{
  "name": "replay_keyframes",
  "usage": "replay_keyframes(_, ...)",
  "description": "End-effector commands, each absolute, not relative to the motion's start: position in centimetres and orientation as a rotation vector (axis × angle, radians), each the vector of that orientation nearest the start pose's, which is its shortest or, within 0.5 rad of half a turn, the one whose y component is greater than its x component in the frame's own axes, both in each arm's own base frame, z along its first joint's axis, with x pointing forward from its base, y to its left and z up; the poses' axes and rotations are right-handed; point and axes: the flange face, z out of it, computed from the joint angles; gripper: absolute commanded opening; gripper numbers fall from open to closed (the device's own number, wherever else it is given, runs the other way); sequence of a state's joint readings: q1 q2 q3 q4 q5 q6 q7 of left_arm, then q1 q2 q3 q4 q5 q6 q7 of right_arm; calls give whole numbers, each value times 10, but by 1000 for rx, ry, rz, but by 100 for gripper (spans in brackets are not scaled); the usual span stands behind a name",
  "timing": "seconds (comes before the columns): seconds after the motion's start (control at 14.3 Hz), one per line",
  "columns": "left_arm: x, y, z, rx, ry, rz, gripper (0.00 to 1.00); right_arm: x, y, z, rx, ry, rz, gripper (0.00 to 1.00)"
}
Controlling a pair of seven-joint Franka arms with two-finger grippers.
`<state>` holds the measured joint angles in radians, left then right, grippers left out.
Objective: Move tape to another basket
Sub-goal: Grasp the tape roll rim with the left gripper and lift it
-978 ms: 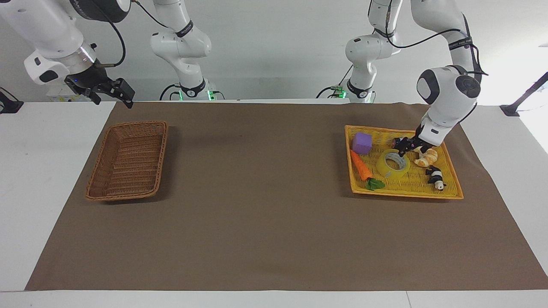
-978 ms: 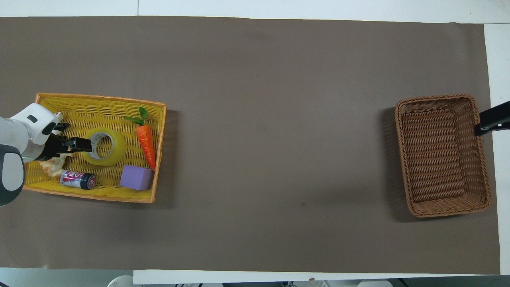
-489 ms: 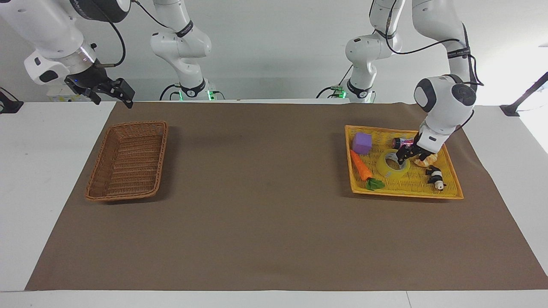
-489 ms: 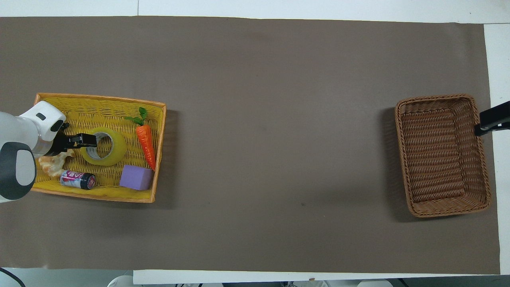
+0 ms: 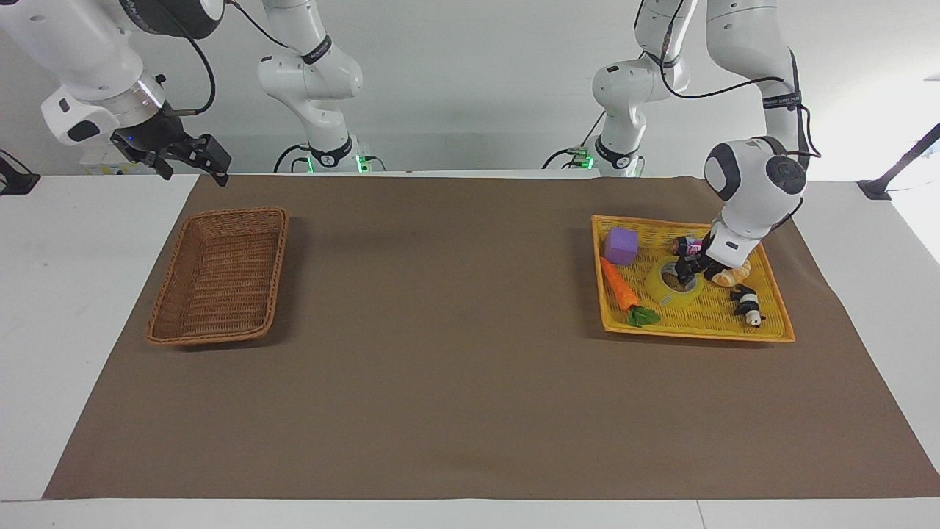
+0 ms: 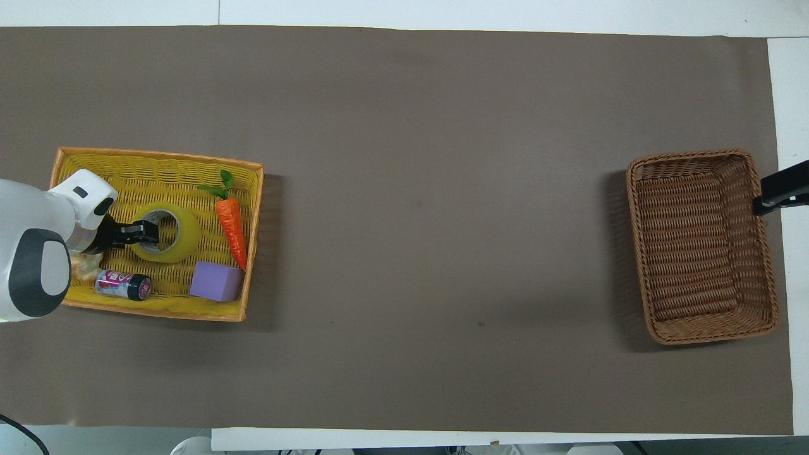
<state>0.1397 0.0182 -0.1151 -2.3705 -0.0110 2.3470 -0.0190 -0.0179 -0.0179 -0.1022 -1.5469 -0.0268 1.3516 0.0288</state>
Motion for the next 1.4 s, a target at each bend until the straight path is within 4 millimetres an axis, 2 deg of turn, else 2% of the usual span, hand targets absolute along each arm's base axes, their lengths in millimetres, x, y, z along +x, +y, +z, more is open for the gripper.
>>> replay_keyframes(0.0,493,12,304,-3147,-75,22,57,513,-68,629,-3138,210,288,100)
replay_keyframes(0.14,493,11,304,-3147,-78,36,17,513,-68,629,-3137,210,288,100)
replay_keyframes(0.21,493,11,304,-3147,-75,36,5,513,-68,629,-3138,210,288,100)
replay_keyframes(0.28,493,11,304,-3147,-75,34,0,513,-67,629,-3138,208,288,100)
replay_keyframes(0.42,498,13,309,-3148,-71,24,0,513,-68,629,-3138,210,288,100)
replay_keyframes(0.49,505,13,318,-3148,-70,26,0,513,-68,628,-3139,211,288,100)
replay_keyframes(0.63,526,12,348,-3149,-70,45,0,513,-67,629,-3138,208,288,100)
replay_keyframes(0.77,544,2,391,-3155,-102,99,0,513,-68,629,-3138,210,285,100)
replay_keyframes(0.91,550,-40,418,-3142,-250,73,0,514,-68,629,-3140,213,281,100)
replay_keyframes(0.98,548,-65,424,-3137,-280,77,0,515,-69,630,-3141,218,266,100)
replay_keyframes(1.19,531,-171,457,-3255,-303,186,0,515,-72,630,-3139,181,254,100)
replay_keyframes(1.26,530,-193,466,-3308,-323,201,0,515,-70,630,-3117,76,251,100)
replay_keyframes(1.33,531,-202,476,-3369,-377,256,0,516,-69,628,-3050,18,234,100)
